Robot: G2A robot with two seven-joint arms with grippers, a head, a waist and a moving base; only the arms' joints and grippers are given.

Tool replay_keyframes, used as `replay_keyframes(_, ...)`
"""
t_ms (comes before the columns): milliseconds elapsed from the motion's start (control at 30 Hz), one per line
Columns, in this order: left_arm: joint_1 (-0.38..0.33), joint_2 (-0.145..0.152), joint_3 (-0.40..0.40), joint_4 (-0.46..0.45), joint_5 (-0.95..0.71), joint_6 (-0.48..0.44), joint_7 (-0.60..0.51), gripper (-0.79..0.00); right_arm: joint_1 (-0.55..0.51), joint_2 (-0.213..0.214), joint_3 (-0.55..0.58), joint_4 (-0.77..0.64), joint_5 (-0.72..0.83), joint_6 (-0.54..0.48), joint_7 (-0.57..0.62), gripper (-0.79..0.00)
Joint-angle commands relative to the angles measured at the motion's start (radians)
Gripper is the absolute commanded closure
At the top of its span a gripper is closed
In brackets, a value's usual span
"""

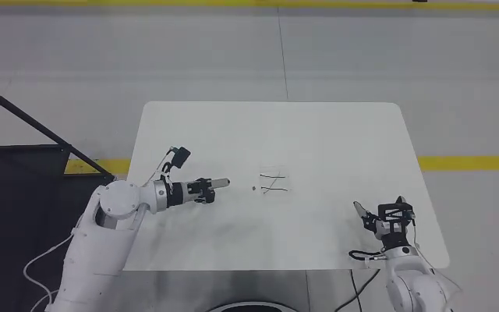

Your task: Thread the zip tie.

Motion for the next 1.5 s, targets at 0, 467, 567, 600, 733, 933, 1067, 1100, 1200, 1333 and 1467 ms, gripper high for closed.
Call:
replay_keyframes(0, -0.035, -0.002, 0.020, 0.038, -0.038, 0.030, -0.018, -0.785, 0.000, 0.000, 0.000, 0.000, 0.000, 0.000, 0.000, -0.785)
replay_keyframes(467, -0.036, -0.007, 0.070, 0.015, 0.040, 0.051, 0.112, -0.785, 0.000, 0.000, 0.000, 0.000, 0.000, 0.000, 0.000, -0.785)
replay_keyframes(567, -0.053, -0.013, 0.119, 0.007, 0.071, 0.058, 0.165, -0.785, 0.000, 0.000, 0.000, 0.000, 0.000, 0.000, 0.000, -0.785)
replay_keyframes(600, -0.061, -0.016, 0.134, 0.008, 0.078, 0.056, 0.187, -0.785, 0.000, 0.000, 0.000, 0.000, 0.000, 0.000, 0.000, -0.785)
replay_keyframes(733, -0.101, -0.024, 0.196, 0.030, 0.135, 0.052, 0.244, -0.628, 0.000, 0.000, 0.000, 0.000, 0.000, 0.000, 0.000, -0.785)
replay_keyframes(933, -0.151, -0.036, 0.269, 0.068, 0.197, 0.058, 0.297, -0.471, 0.000, 0.000, 0.000, 0.000, 0.000, 0.000, 0.000, -0.785)
replay_keyframes(1067, -0.174, -0.042, 0.305, 0.089, 0.228, 0.058, 0.322, -0.477, 0.000, 0.000, 0.000, 0.000, 0.000, 0.000, 0.000, -0.785)
replay_keyframes(1100, -0.178, -0.044, 0.315, 0.092, 0.238, 0.060, 0.329, -0.480, 0.000, 0.000, 0.000, 0.000, 0.000, 0.000, 0.000, -0.785)
replay_keyframes(1200, -0.193, -0.049, 0.337, 0.102, 0.239, 0.063, 0.333, -0.493, 0.000, 0.000, 0.000, 0.000, 0.000, 0.000, 0.000, -0.785)
replay_keyframes(1333, -0.216, -0.056, 0.362, 0.119, 0.241, 0.071, 0.328, -0.422, 0.000, 0.000, 0.000, 0.000, 0.000, 0.000, 0.000, -0.785)
replay_keyframes(1467, -0.238, -0.062, 0.385, 0.137, 0.247, 0.081, 0.329, -0.372, 0.000, 0.000, 0.000, 0.000, 0.000, 0.000, 0.000, -0.785)
